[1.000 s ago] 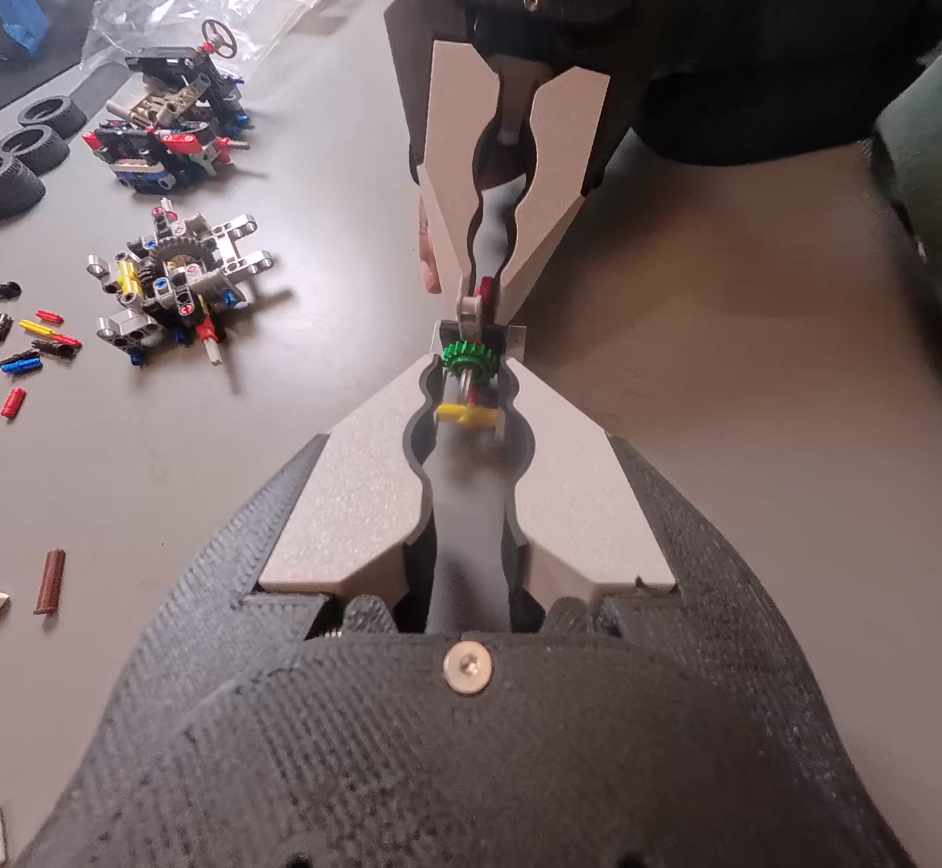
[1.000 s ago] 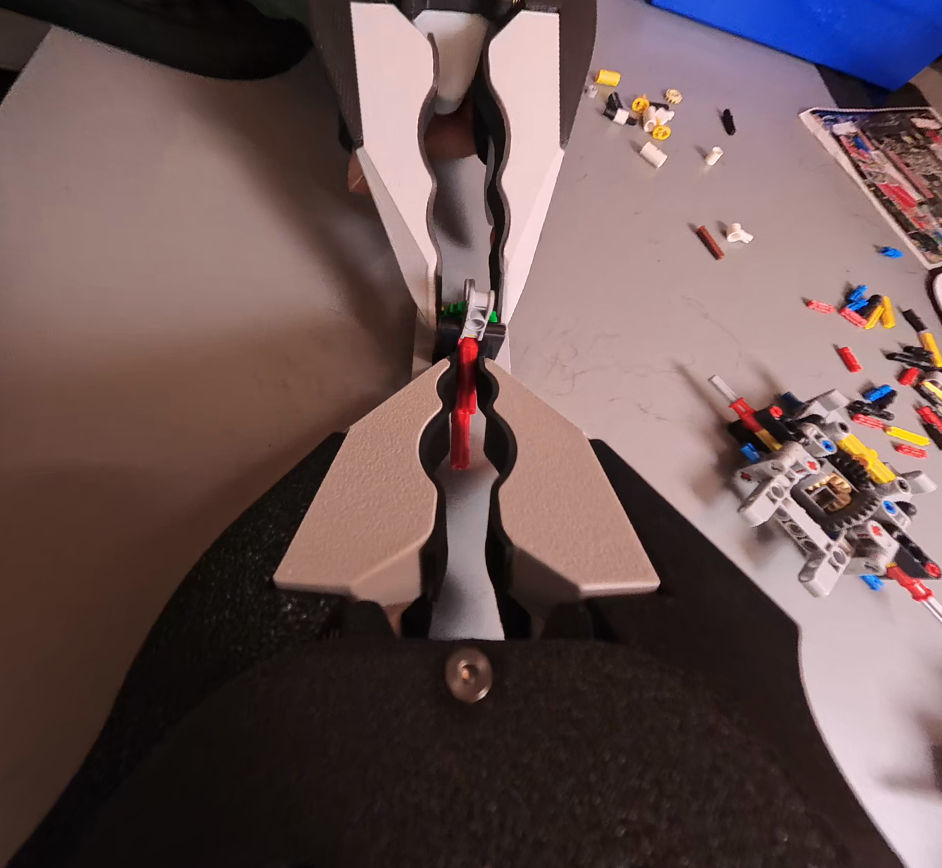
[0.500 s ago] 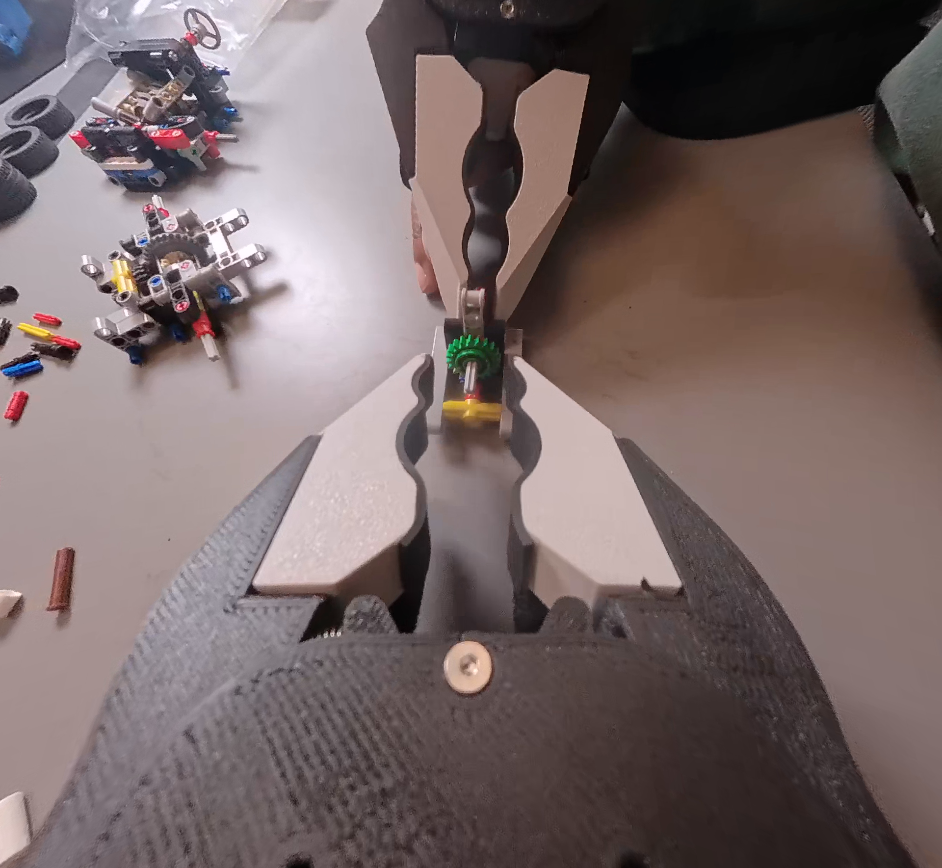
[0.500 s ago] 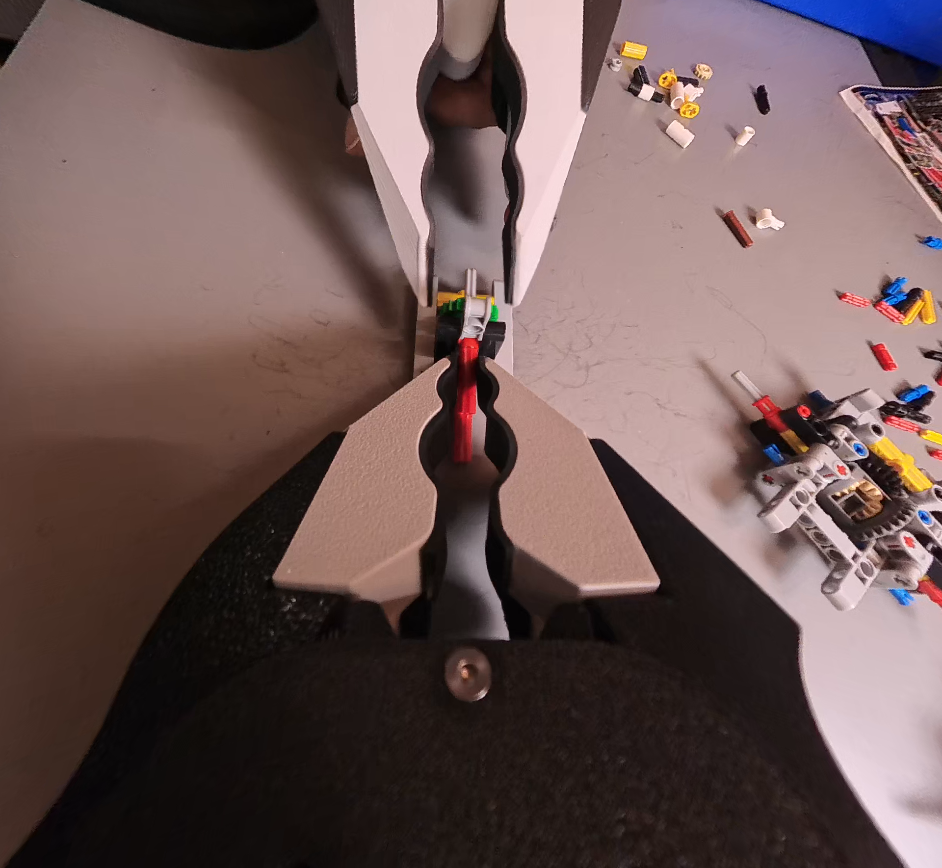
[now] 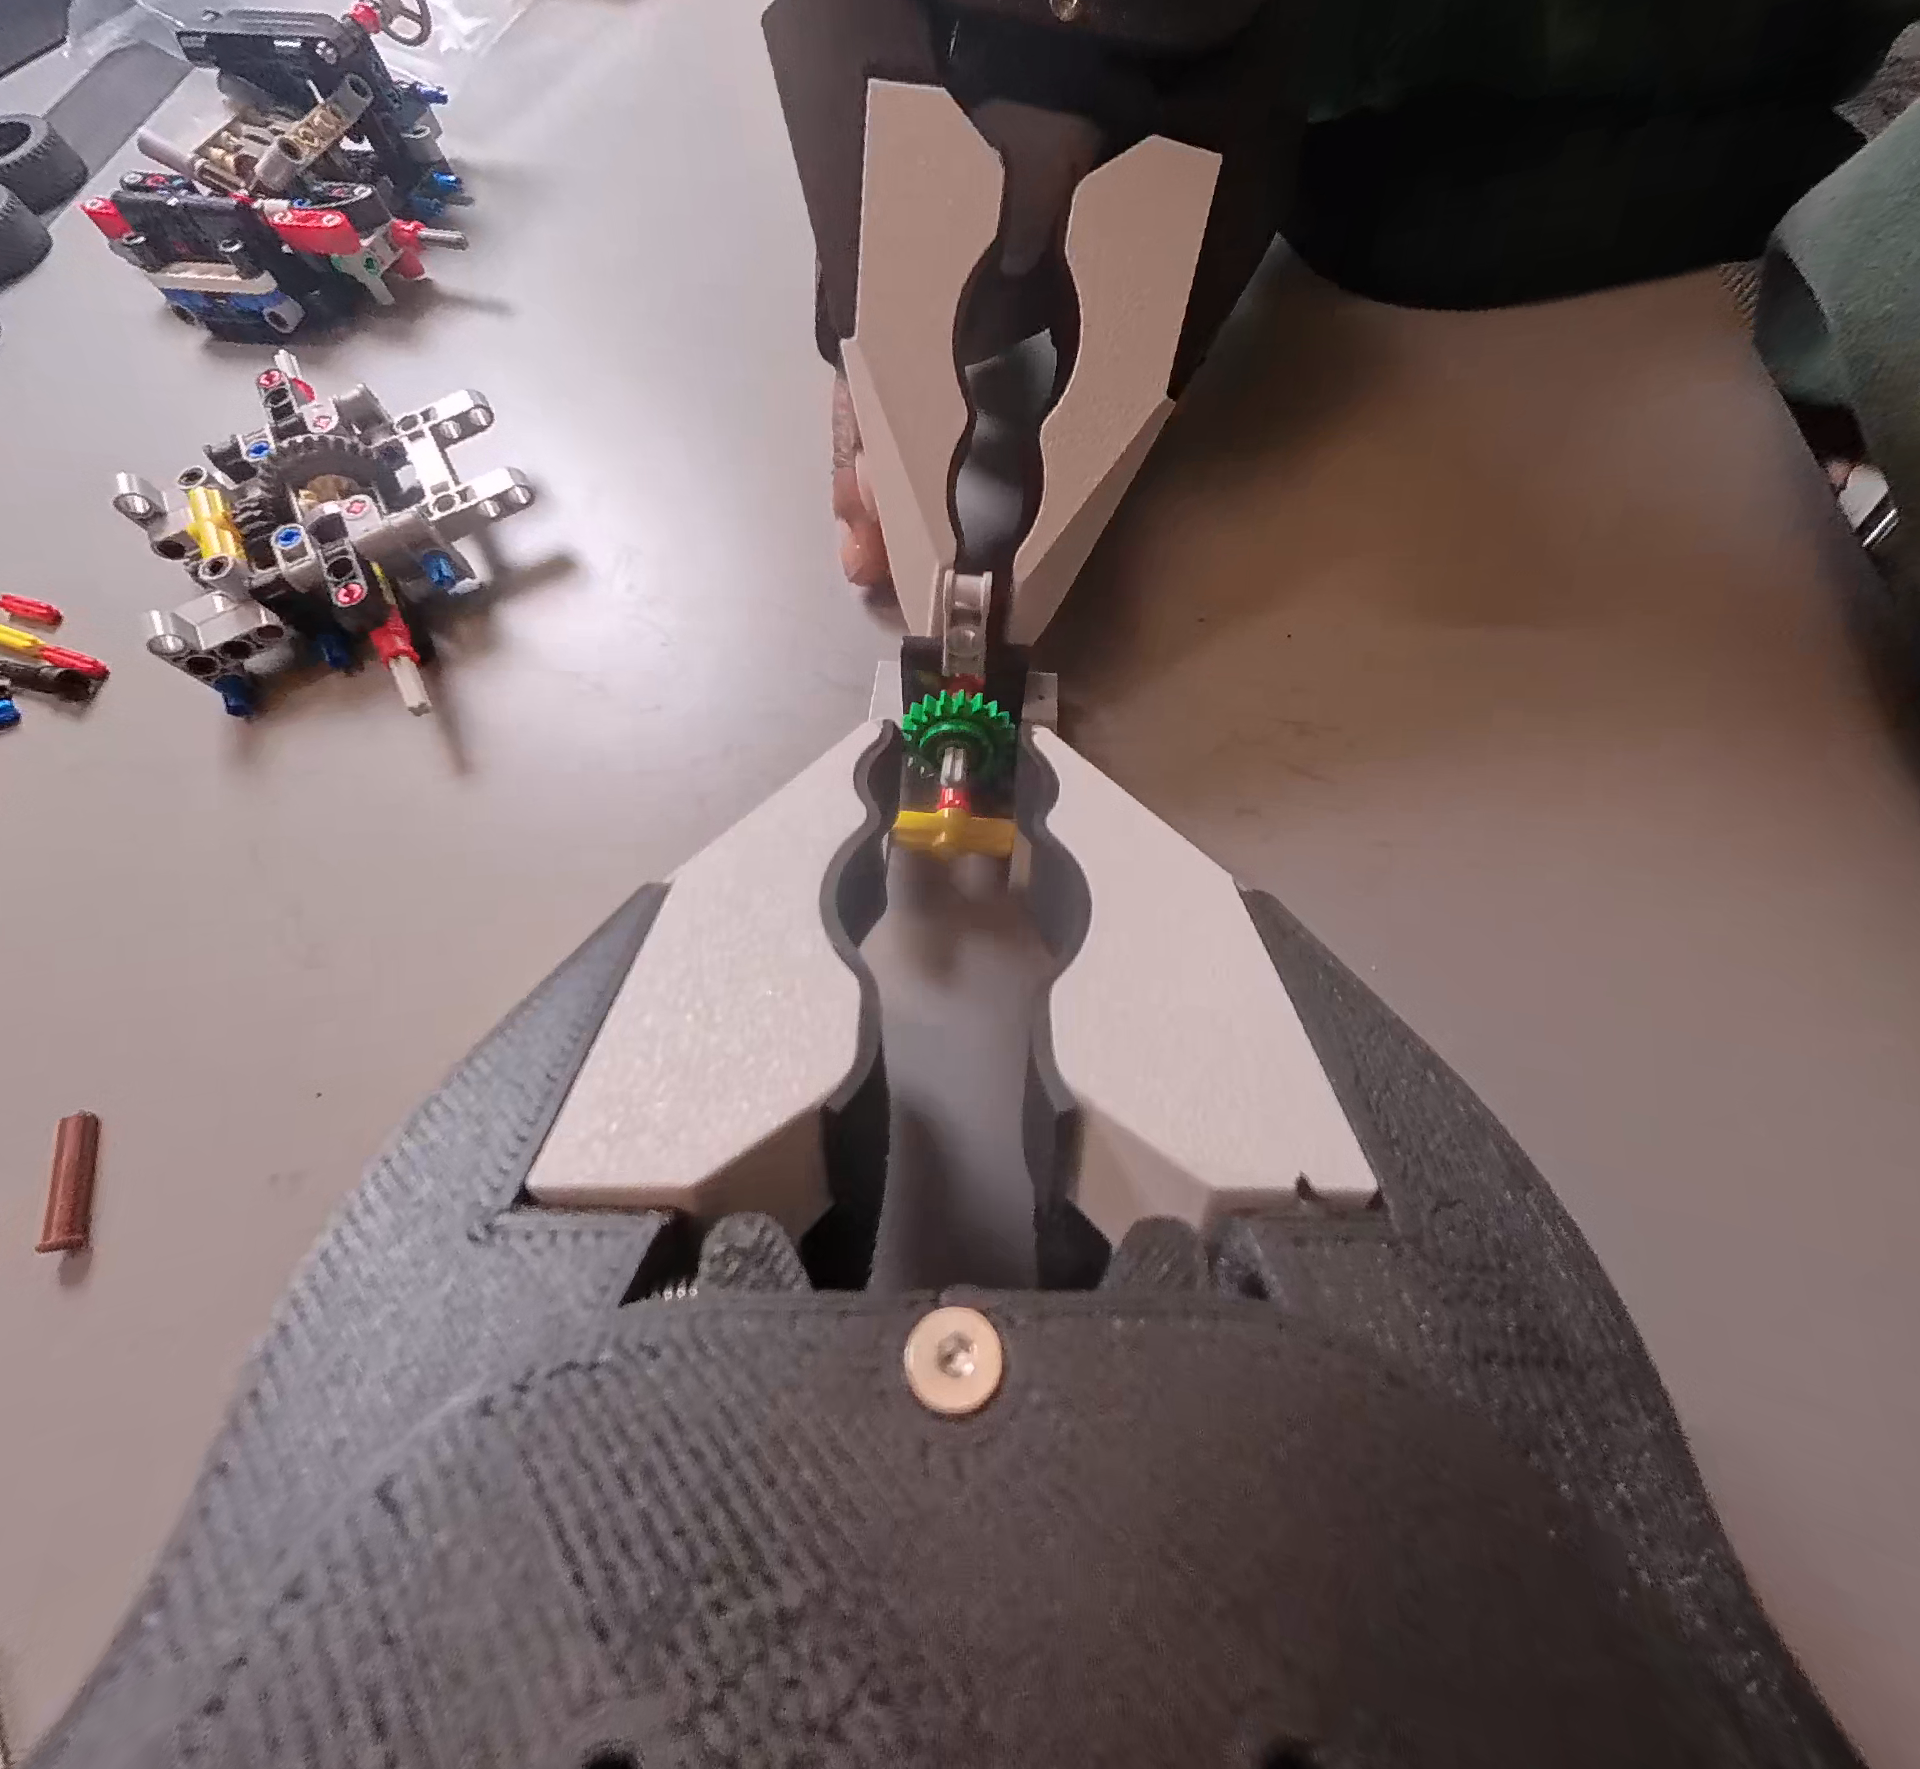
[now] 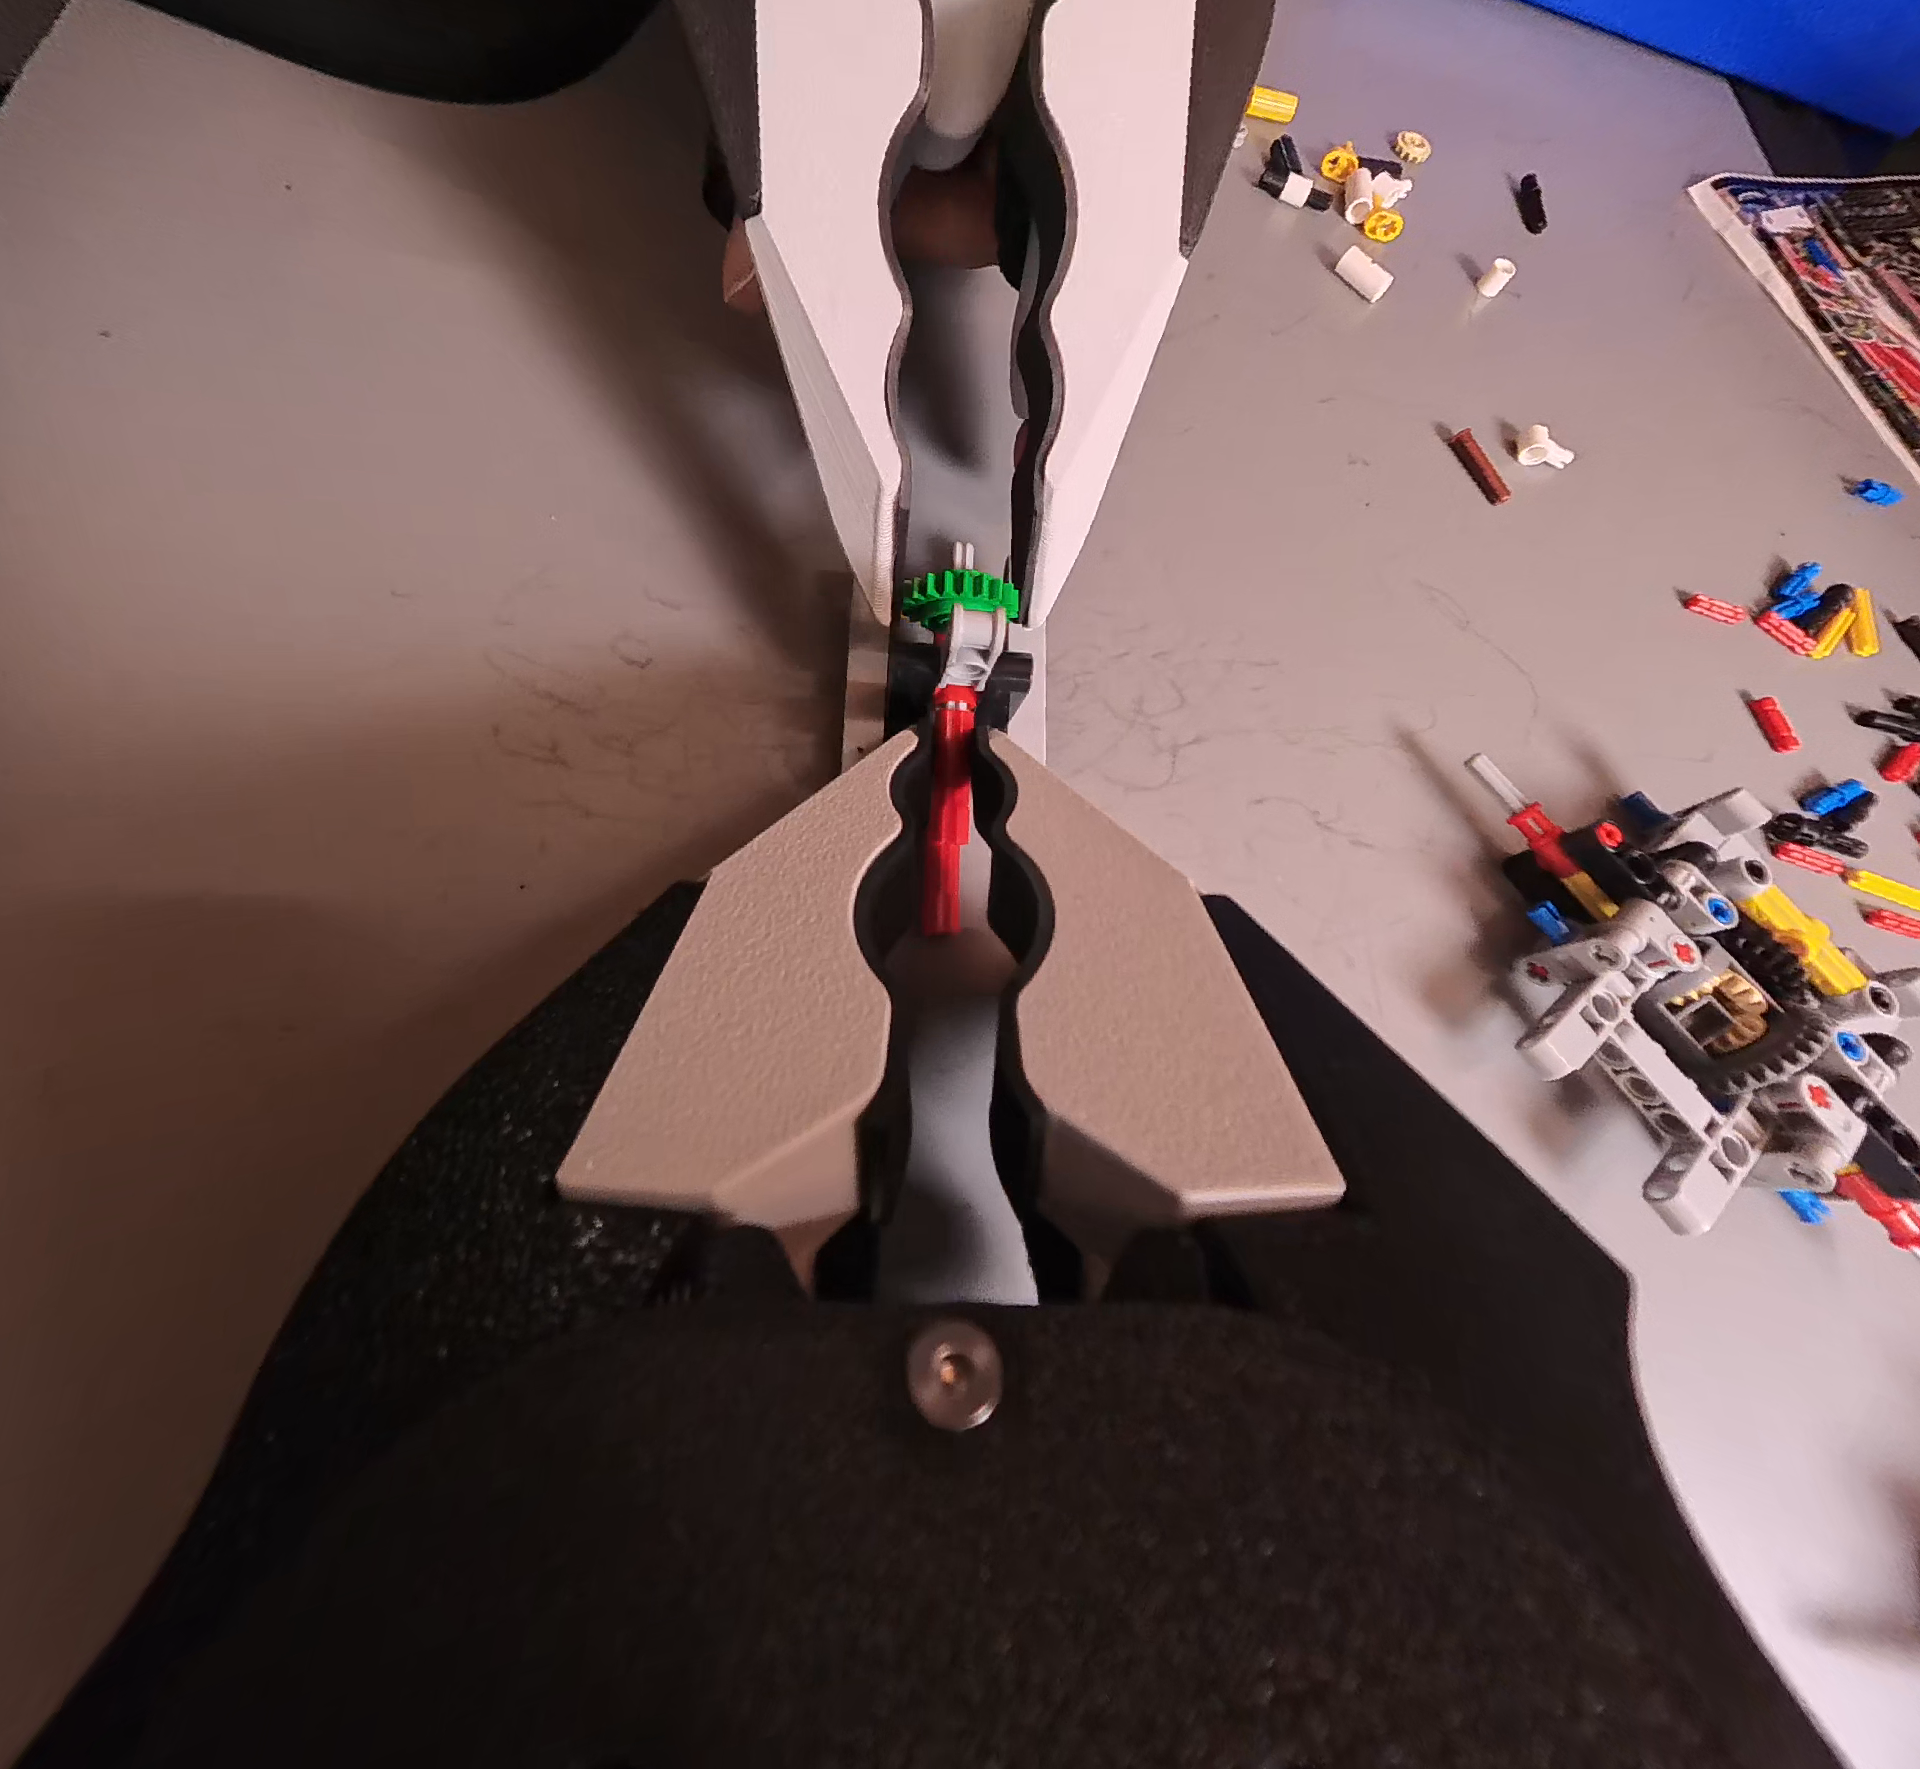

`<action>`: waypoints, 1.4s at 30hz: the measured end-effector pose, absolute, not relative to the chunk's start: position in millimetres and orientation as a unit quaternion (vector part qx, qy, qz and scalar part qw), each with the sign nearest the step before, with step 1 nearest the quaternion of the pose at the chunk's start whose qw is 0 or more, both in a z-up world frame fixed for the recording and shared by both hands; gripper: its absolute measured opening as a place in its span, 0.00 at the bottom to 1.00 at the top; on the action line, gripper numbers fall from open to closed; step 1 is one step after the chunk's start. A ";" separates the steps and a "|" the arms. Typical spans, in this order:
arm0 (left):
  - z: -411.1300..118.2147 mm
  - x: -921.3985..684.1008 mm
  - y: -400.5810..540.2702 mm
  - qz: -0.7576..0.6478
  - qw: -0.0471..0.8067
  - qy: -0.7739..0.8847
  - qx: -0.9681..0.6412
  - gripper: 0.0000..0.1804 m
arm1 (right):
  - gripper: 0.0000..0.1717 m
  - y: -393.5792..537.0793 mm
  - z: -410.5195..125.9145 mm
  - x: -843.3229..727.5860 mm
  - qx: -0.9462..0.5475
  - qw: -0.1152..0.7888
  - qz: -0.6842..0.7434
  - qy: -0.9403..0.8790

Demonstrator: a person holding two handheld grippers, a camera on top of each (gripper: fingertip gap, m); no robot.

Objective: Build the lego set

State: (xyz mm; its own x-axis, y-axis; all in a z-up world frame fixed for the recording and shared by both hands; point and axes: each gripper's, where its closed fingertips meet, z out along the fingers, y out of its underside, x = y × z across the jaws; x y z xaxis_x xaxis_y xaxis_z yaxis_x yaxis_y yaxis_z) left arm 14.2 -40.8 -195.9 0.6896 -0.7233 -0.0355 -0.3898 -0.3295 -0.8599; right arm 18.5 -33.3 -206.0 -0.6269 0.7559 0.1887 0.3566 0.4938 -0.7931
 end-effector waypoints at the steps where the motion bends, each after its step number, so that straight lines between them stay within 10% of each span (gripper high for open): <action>1: -195.6 14.3 -40.7 -0.182 0.462 0.350 -0.795 0.11 | 0.02 -33.4 -205.9 18.3 -0.339 0.267 0.374 -0.821; 30: -198.1 13.8 -40.2 -0.158 0.463 0.353 -0.798 0.18 | 0.10 -23.9 -202.5 22.9 -0.346 0.280 0.359 -0.820; 42: -201.9 12.2 -41.2 -0.137 0.459 0.370 -0.796 0.02 | 0.03 -25.2 -211.1 25.4 -0.341 0.271 0.348 -0.830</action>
